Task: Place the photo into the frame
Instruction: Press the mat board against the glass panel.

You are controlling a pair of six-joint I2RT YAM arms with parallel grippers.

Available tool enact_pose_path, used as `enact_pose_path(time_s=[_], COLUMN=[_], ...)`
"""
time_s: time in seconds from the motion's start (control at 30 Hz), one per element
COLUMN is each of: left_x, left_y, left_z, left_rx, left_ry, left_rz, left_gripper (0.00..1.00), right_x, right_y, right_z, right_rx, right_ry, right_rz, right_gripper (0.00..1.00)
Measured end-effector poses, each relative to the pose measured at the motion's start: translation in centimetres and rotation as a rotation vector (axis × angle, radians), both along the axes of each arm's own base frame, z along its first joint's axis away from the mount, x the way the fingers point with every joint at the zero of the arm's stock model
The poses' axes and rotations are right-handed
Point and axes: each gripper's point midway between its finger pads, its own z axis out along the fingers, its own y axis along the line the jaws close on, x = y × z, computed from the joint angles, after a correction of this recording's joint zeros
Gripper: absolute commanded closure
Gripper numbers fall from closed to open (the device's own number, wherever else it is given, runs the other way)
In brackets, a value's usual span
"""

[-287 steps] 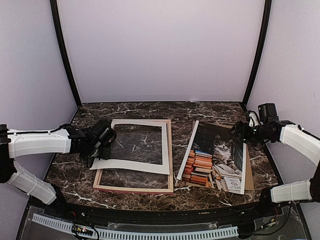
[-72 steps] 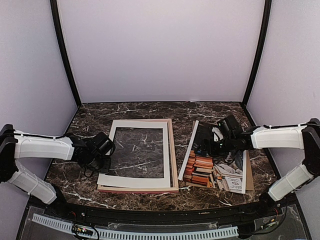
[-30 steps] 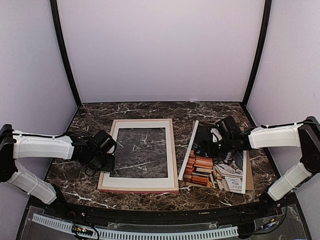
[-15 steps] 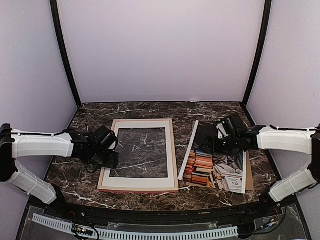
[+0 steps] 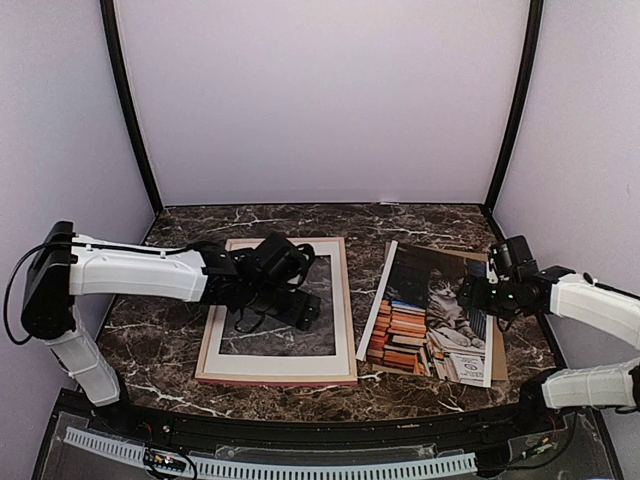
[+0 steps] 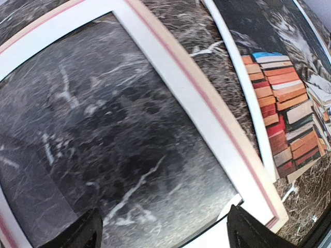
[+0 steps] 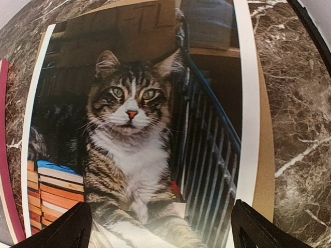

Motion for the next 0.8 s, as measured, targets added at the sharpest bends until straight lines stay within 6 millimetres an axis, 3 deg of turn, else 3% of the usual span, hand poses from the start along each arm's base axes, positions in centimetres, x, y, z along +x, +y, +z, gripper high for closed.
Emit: enact_pose_path(time_s=[0.27,0.4,0.57,0.8], left_x=[-0.5,-0.4,0.7,4.4], left_y=[-10.6,-14.2,-15.0,-14.1], left_z=[-1.4,-2.0,-2.5,-0.7], left_rx=[-0.034,-0.051,-0.019,0.002], left_ry=[-0.006,-0.011,-0.045,-0.116], left_rz=[-0.203,-0.257,-0.253,-0.215], left_gripper=[0.12,0.12,0.12,0.12], right_x=[-0.8,-1.5,-1.4,-1.2], right_y=[-2.4,-2.8,-2.3,-1.6], right_z=[-0.5,-1.8,-2.1,-2.2], right_rx=[0.023,0.035,0.064,0.097], right_ry=[-0.019,0.013,0.012,0.000], right_rz=[-0.098,-0.112,-0.094,-0.071], right_gripper=[0.05,0.05,0.05,0.05])
